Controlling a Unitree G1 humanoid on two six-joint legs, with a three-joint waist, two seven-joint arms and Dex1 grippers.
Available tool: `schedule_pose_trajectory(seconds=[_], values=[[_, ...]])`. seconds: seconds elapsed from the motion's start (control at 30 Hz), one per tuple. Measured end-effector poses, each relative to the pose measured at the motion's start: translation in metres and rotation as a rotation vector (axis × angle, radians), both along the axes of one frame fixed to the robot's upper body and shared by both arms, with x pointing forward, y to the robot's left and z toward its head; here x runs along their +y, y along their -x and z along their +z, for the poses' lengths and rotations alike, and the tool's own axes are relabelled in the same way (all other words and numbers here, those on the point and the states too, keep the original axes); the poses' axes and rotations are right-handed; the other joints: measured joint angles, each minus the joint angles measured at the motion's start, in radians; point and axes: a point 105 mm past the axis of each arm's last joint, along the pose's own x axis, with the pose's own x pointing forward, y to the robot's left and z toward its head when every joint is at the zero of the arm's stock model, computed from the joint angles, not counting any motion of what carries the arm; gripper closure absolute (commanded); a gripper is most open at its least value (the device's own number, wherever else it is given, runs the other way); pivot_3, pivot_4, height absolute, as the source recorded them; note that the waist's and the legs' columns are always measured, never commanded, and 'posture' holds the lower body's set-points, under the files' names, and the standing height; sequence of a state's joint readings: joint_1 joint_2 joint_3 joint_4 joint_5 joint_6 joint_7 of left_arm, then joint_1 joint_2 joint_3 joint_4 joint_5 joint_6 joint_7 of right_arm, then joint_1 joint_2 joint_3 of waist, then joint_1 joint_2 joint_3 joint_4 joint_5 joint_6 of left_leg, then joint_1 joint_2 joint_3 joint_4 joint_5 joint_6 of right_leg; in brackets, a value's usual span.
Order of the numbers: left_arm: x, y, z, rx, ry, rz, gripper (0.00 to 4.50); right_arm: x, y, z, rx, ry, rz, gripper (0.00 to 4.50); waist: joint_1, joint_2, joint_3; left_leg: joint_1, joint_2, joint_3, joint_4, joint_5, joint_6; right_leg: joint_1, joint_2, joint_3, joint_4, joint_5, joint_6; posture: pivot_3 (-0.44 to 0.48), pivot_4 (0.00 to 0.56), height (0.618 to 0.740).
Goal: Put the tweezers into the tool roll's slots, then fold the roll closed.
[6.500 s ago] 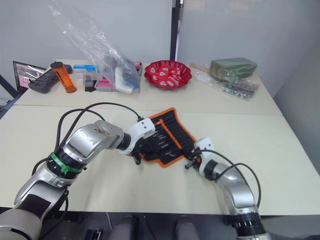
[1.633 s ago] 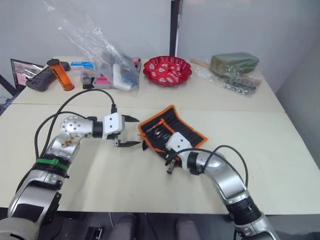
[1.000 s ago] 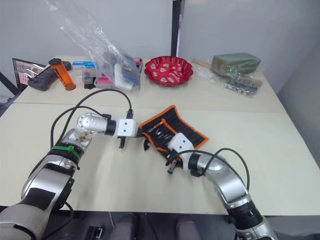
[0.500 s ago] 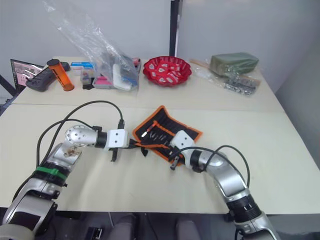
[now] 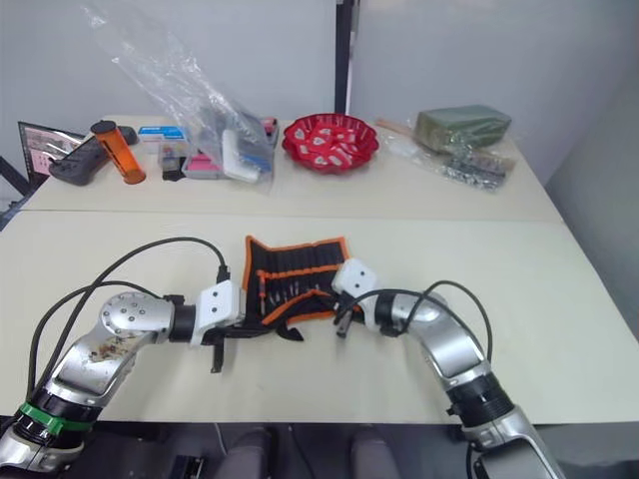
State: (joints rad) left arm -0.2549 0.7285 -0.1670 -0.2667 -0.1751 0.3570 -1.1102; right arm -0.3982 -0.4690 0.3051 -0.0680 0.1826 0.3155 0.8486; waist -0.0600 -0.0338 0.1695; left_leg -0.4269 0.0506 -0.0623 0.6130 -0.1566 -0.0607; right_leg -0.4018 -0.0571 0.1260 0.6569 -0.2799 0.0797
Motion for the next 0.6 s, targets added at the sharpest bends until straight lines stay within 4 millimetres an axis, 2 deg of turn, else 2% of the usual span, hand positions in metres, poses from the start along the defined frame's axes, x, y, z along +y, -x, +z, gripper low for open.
schedule_pose_trajectory(seconds=[0.17, 0.27, 0.4, 0.6], values=[[0.024, 0.002, 0.004, 0.013, -0.016, 0.067, 4.49, 0.004, 0.016, 0.006, 0.029, -0.03, 0.068, 4.5, -0.008, 0.0, 0.0, 0.001, 0.0, 0.0, -0.001, 0.0, 0.0, 0.0, 0.0, 0.0, 0.001, -0.002, -0.002, 0.0, 0.15, 0.74], [0.03, 0.006, 0.009, 0.012, -0.005, 0.078, 4.49, 0.006, 0.023, 0.009, 0.052, -0.036, 0.102, 4.5, -0.007, 0.0, 0.0, 0.001, 0.0, 0.0, -0.001, 0.0, 0.0, 0.0, 0.0, 0.0, 0.001, -0.003, -0.002, 0.0, 0.15, 0.74], [0.032, 0.004, 0.008, 0.009, -0.003, 0.095, 4.49, 0.006, 0.025, 0.007, 0.075, -0.04, 0.109, 4.5, 0.002, 0.0, 0.0, 0.001, 0.0, 0.0, 0.0, 0.0, 0.0, 0.0, 0.0, 0.0, 0.001, -0.003, -0.002, 0.0, 0.15, 0.74], [0.035, -0.014, 0.013, -0.032, -0.019, 0.124, 4.49, 0.007, 0.014, 0.008, 0.081, -0.044, 0.089, 4.5, 0.003, 0.0, 0.0, 0.001, 0.0, 0.0, -0.001, 0.0, 0.0, 0.0, 0.0, 0.0, 0.001, -0.003, -0.002, 0.0, 0.15, 0.74]])
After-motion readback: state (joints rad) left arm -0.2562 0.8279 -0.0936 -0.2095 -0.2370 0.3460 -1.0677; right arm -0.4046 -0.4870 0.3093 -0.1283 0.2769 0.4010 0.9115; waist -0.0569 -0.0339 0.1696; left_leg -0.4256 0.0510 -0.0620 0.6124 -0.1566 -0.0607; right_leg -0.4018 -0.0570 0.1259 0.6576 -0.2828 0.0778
